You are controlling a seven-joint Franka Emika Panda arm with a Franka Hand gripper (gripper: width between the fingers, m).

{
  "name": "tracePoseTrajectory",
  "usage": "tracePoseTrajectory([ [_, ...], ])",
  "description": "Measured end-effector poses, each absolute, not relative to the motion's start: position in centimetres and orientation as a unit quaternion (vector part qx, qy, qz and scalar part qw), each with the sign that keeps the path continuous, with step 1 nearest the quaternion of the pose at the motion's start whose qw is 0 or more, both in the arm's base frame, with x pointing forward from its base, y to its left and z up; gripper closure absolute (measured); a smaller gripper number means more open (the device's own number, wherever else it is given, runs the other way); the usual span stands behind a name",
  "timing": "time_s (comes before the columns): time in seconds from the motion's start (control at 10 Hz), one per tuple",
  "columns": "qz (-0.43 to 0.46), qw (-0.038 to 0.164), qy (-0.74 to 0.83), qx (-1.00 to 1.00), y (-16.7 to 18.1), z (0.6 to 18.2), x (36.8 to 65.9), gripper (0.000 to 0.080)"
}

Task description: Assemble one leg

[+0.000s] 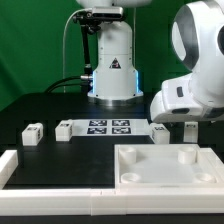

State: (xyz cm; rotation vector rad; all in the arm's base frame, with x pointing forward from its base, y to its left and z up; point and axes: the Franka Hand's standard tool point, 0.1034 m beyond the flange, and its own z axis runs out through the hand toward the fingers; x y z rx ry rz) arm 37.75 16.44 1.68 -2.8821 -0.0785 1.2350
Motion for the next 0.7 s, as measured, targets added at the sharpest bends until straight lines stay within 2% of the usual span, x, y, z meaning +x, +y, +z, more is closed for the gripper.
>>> tracePoseTrajectory([
  [0.4,0.391,0.004,-0.024,-0.920,16.33,0.85,37.60,0.0178],
  [0.6,0.392,0.004,-0.024,-0.920,16.32,0.73,37.50,0.0513],
  [0.7,0.392,0.004,-0.024,-0.920,16.33,0.73,37.51,0.0513],
])
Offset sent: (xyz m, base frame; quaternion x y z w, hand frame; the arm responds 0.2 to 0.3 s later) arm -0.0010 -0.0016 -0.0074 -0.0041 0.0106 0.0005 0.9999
